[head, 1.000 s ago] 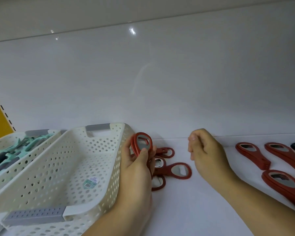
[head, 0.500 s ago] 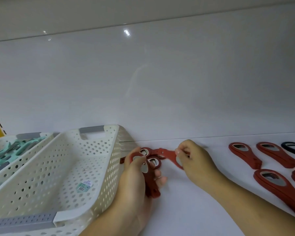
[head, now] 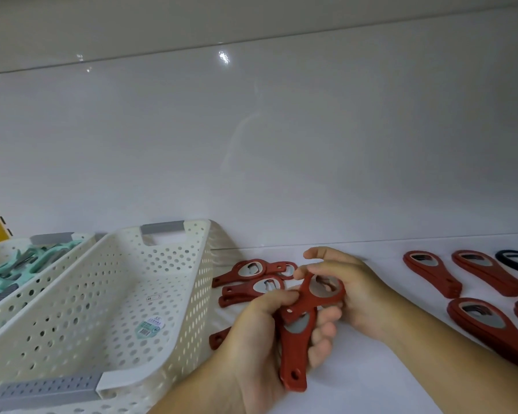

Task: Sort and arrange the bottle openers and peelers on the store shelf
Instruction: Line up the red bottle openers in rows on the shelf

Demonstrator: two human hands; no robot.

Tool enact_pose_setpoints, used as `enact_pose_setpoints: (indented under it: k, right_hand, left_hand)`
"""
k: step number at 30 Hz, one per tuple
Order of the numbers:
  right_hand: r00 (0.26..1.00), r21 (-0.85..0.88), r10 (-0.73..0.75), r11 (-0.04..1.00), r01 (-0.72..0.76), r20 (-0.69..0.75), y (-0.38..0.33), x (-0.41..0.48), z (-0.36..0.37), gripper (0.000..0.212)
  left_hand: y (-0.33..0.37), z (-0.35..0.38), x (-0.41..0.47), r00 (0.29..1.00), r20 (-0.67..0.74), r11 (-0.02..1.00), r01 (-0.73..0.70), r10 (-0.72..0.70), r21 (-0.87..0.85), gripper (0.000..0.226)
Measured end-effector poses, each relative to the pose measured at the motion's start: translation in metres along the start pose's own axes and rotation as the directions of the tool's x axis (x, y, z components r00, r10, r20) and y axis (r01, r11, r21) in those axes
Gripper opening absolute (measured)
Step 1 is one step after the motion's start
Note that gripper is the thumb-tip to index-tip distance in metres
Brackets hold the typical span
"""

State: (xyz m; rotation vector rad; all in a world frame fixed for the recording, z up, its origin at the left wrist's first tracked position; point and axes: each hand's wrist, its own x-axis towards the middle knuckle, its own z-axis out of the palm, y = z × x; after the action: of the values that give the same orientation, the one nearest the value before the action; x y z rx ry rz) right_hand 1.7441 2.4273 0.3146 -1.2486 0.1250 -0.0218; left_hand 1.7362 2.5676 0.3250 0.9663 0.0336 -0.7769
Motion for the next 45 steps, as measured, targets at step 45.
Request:
enact_pose_setpoints:
  k: [45]
  right_hand:
    - [0.99, -0.069, -0.121, 0.991, 0.116, -0.077, -0.016, -0.02, 0.008, 0.029]
  left_hand:
    - [-0.001, -0.008, -0.006, 0.922, -0.032, 0.873, -0.354, 0.386, 0.334, 0.023]
